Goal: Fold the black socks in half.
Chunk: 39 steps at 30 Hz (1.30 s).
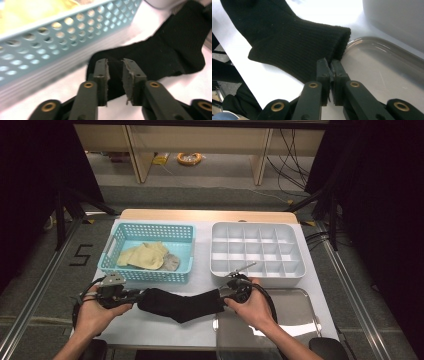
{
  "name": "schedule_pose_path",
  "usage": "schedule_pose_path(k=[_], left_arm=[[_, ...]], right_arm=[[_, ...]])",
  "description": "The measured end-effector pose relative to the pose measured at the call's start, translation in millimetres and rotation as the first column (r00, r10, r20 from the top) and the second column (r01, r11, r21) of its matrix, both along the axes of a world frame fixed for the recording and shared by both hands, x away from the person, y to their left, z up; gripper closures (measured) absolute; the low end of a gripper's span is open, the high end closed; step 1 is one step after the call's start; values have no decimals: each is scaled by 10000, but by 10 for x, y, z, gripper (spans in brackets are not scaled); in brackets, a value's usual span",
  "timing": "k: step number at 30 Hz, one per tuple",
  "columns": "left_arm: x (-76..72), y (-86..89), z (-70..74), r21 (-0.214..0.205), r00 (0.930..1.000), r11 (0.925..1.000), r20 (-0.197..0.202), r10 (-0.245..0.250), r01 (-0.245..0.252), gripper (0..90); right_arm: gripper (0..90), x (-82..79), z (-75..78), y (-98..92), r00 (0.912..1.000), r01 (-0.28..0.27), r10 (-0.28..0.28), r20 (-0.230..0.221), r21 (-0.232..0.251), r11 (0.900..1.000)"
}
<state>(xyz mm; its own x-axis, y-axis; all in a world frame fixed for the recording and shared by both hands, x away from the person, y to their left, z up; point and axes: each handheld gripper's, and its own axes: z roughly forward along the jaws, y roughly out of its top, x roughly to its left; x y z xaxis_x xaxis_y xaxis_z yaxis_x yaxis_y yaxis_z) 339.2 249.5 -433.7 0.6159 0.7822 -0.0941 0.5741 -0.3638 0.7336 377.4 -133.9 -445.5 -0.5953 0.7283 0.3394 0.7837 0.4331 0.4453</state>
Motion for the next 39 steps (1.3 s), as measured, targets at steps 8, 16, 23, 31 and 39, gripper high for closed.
schedule_pose_path(k=[8, 16, 23, 31, 39], left_arm=[[203, 33, -191, 418, 9921, 9991, -1254, 89, -37, 572], [235, -42, -301, 764, 9729, 9964, -2307, -170, 355, 623], [191, -139, -392, 1176, 9747, 9924, -2232, -104, 375, 796], [165, -143, -333, 1264, 9810, 9913, -1938, -113, 363, 856], [223, -58, -73, 993, 9962, 9951, -874, 65, 22, 856]], right_arm=[[817, 11, 13, -9, 9998, 157, -157, -81, 38, 9999], [753, 68, -6, -13, 9992, 354, -351, -202, 167, 9992], [779, 110, -55, 34, 9990, 349, -348, -282, 13, 9994], [875, 107, -67, 54, 9996, 166, -169, -235, -94, 9998], [879, 68, 9, 42, 9996, 263, -262, -66, 163, 9995]])
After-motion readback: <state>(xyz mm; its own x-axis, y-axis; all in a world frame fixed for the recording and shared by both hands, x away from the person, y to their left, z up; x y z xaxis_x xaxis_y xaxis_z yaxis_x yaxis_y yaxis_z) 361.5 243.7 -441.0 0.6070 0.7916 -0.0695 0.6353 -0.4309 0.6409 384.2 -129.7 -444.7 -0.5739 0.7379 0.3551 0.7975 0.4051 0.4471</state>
